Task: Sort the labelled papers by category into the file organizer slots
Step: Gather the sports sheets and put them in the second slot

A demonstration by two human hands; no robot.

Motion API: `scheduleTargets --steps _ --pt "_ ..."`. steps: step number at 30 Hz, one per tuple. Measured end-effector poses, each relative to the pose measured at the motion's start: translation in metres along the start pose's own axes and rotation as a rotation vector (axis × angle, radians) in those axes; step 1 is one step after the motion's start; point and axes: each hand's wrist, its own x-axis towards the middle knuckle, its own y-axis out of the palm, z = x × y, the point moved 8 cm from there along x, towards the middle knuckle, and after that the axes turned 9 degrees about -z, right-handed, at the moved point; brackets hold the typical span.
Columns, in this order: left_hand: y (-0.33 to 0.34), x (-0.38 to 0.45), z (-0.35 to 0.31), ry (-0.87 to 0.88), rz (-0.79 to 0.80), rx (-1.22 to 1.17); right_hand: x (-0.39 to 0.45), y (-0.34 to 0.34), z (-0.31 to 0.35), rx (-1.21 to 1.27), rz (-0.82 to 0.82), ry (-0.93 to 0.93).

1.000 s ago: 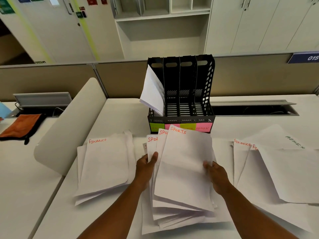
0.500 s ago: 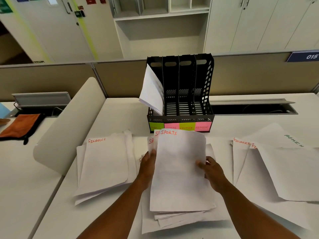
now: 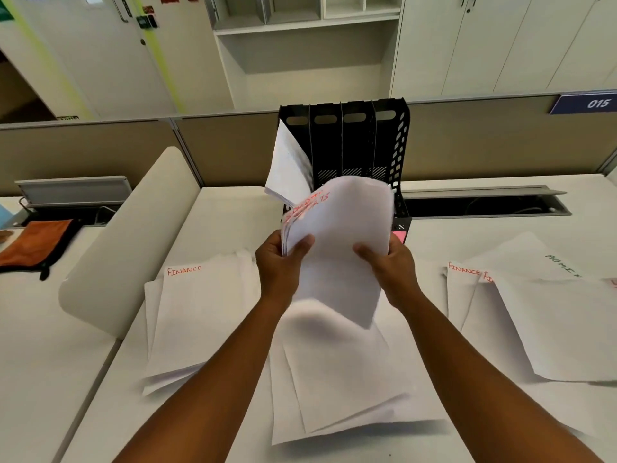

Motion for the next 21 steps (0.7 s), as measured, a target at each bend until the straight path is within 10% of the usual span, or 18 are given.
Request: scheduleTargets --steps 6,21 --pt "0.017 -0.012 -0.020 0.104 -0.011 0.002 -0.015 0.025 0.036 -0.191 -0.082 -0.277" --pt "-0.003 -0.030 0.068 -0.089 0.058 0.281 -0.022 0.001 -0.027 -0.368 -0.022 -0.191"
